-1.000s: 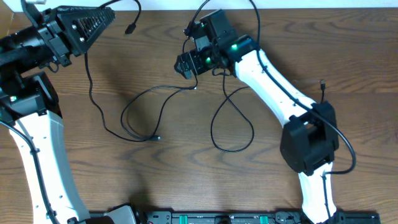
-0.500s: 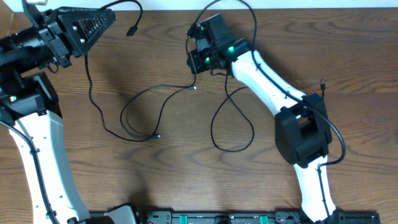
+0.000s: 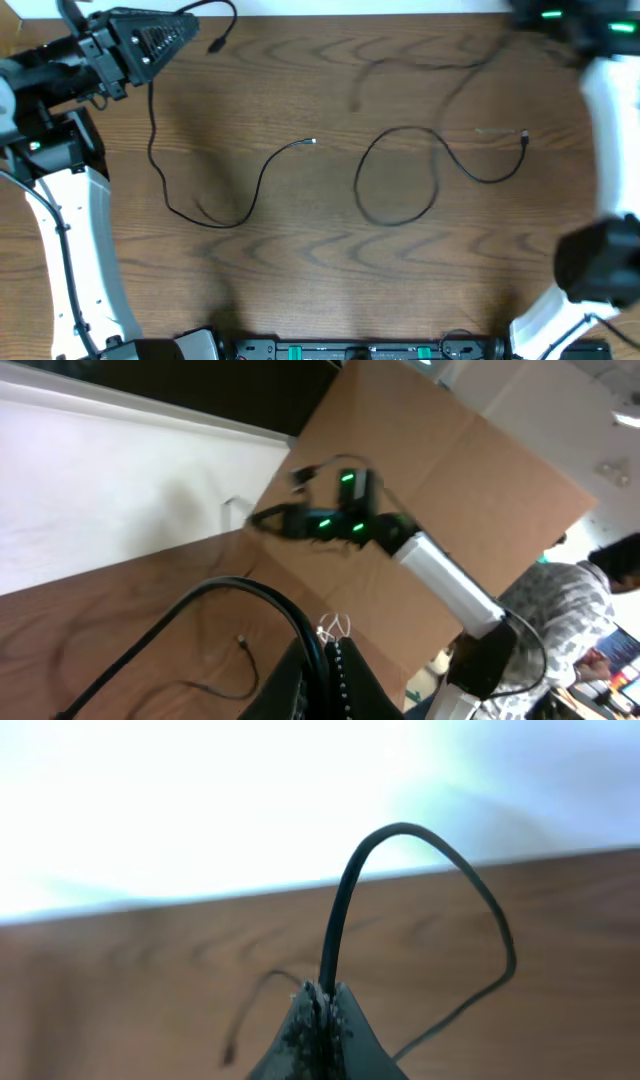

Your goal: Untangle cables

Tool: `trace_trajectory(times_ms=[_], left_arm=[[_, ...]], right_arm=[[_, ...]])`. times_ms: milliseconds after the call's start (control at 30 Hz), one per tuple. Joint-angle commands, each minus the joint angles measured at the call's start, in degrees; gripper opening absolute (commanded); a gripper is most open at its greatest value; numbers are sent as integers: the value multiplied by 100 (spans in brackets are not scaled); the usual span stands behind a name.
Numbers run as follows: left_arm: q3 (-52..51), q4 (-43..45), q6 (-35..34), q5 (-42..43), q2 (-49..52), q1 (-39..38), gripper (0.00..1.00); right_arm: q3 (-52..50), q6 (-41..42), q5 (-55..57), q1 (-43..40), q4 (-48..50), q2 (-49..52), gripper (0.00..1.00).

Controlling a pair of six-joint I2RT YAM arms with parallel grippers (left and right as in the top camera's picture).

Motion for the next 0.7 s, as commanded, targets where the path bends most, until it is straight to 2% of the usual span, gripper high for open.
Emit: trace_trajectory(times_ms=[0,167,267,667], left_arm=[[94,52,13,-33,-13,-168,8],[94,52,15,-61,-13,-234,8],[94,52,17,-92,-4,-317,8],[94,50,4,-175,42,-988,8]], right_arm=[[96,-439,9,-824,-219,-378,1],[96,-568,-44,-2280,-632,-481,1],[96,-756,-61,-2817,-754,-481,1],[96,-1056,422,-3886,-520,-472,1]])
